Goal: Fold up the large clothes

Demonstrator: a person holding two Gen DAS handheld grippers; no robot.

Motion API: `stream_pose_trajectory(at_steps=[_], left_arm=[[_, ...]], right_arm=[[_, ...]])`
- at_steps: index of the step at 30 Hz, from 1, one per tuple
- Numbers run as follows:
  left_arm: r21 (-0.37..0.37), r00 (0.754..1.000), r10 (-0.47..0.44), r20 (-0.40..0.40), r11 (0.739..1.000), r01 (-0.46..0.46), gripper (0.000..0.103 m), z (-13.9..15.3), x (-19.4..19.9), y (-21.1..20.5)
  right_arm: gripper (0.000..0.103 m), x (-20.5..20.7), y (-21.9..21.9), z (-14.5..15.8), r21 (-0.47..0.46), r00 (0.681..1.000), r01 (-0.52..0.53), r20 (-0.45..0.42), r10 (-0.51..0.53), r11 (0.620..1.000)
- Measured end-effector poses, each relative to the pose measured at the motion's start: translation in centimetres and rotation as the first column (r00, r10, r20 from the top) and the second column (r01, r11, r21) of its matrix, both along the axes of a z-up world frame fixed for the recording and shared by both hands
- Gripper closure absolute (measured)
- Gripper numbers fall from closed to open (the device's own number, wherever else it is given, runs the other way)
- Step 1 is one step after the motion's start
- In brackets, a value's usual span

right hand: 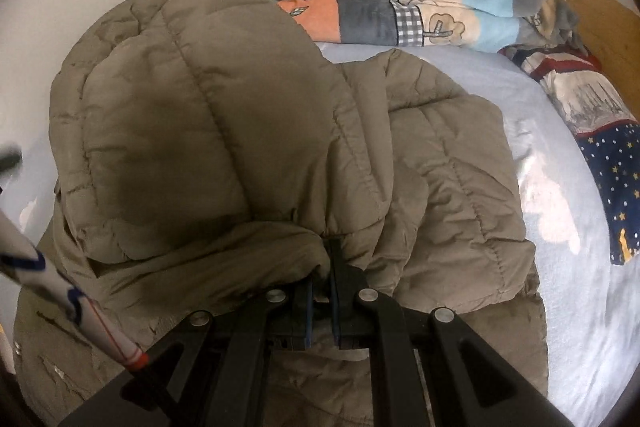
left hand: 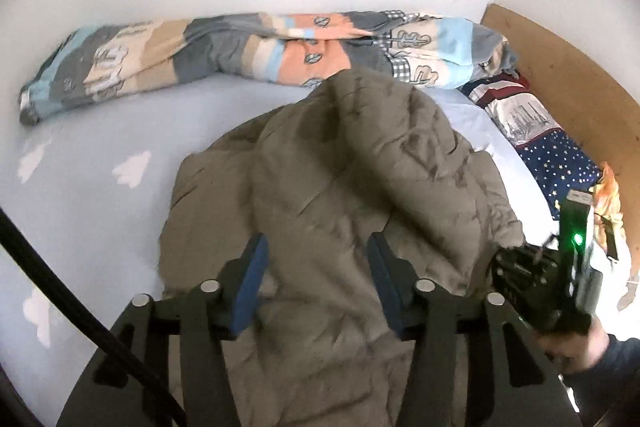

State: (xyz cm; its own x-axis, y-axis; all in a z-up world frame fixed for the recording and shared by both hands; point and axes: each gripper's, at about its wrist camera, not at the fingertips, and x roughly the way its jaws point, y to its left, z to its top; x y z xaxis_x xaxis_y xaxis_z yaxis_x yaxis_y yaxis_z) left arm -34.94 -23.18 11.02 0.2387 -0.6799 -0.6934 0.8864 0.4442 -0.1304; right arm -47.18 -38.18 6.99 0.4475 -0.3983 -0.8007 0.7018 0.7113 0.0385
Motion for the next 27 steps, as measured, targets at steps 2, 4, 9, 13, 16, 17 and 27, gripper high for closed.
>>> stream_pose_trajectory(at_steps=[2,4,9,13,16,17,27], left_arm=[[0.009,0.998,-0.040,-0.052,0.999,0.040,0.052,-2.2,0.0,-2.0],[0.106,0.997,-0.011,-0.074,0.994,0.019,0.052,-5.0,0.3,-3.3],[0.167,0.996,-0.037,-0.086,0.985,0.051,0.052,-7.5,1.2,-4.0],[0.163,0.996,-0.040,-0.085,0.985,0.054,0.052,-7.2,1.2,-3.7],[0.157,0.994,-0.036,-0.100,0.986,0.051,0.052,-7.3,1.5,-3.8],[0.157,0.994,-0.036,-0.100,0.986,0.051,0.052,-7.4,1.7,-4.0],[0.142,0.990,-0.056,-0.128,0.987,0.075,0.052,-6.6,2.3,-2.6]], right_arm=[[0.095,-0.1,0.2,0.1,-0.009,1.000,-0.005,0.001,0.005,1.000],[0.095,-0.1,0.3,0.2,-0.017,1.000,-0.007,-0.001,0.007,1.000],[0.089,-1.0,1.4,1.6,-0.049,0.996,-0.073,-0.063,0.070,0.996],[0.077,-2.7,2.6,3.6,-0.043,0.983,-0.110,-0.154,0.102,0.993],[0.077,-4.7,3.0,6.8,-0.050,0.997,-0.053,-0.056,0.050,0.997],[0.077,-5.0,3.0,7.7,-0.054,0.999,-0.037,-0.011,0.037,0.998],[0.047,0.2,-0.2,5.7,0.129,0.957,0.090,0.264,-0.122,0.988]])
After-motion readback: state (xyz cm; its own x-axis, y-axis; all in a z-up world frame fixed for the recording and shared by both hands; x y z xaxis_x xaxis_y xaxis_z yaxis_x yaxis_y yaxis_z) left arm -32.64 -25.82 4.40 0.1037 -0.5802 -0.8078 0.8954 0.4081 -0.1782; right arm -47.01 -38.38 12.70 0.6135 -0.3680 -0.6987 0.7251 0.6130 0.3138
